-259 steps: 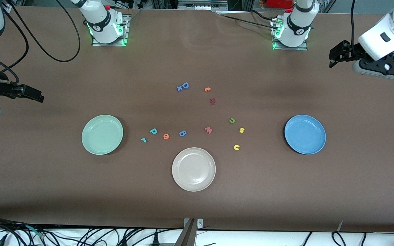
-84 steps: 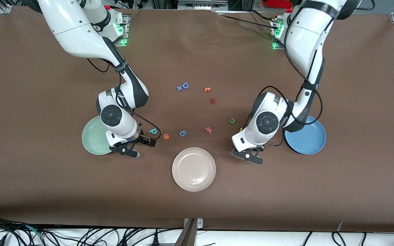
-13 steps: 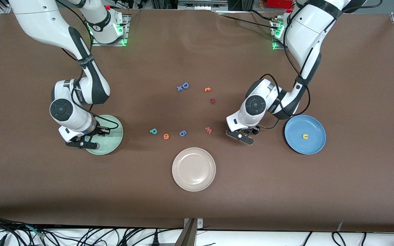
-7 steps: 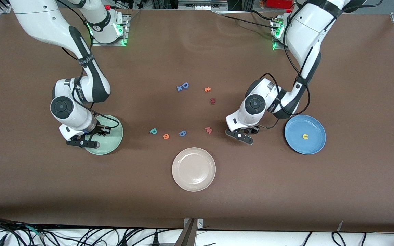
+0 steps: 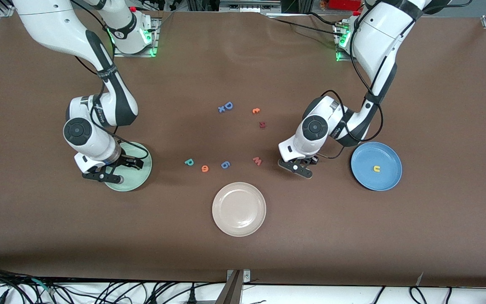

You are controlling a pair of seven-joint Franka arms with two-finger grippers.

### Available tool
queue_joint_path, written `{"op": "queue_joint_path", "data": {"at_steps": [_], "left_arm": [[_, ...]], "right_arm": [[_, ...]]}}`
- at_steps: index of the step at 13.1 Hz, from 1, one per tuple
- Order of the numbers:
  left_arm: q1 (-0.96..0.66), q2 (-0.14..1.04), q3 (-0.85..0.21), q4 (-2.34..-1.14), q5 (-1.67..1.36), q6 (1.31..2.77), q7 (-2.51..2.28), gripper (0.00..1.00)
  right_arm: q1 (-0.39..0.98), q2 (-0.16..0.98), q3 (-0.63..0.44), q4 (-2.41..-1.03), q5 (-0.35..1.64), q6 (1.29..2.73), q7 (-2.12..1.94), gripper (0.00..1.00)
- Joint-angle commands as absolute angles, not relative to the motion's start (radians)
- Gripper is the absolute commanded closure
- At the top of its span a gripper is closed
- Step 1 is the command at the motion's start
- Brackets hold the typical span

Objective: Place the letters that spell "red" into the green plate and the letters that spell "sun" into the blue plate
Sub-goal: 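Carry the S to the blue plate while the right gripper reaches the teal d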

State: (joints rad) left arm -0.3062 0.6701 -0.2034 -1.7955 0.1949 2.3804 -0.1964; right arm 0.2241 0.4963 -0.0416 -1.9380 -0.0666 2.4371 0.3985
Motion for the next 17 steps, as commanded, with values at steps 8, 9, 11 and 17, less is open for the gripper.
{"op": "queue_joint_path", "data": {"at_steps": [8,9,11,17], "left_arm": [[-0.146,0.538,-0.198,-1.79,0.227,2.114,-0.093,1.0],[-0.12,0.538,-0.195,-1.793,0.227,2.112,-0.034,1.0],[-0.03,0.548,-0.195,-1.795,0.229,2.112,0.078,0.99],[0.025,0.598,-0.192,-1.809,0.276,2.121,0.124,0.86]], "right_arm": [[0.313,0.583,0.058,-1.784,-0.057,2.436,0.768,0.0],[0.325,0.598,0.058,-1.769,-0.057,2.436,0.793,0.0],[0.336,0.626,0.058,-1.755,-0.055,2.437,0.821,0.0],[0.394,0.675,0.06,-1.72,-0.054,2.434,0.897,0.0]]}}
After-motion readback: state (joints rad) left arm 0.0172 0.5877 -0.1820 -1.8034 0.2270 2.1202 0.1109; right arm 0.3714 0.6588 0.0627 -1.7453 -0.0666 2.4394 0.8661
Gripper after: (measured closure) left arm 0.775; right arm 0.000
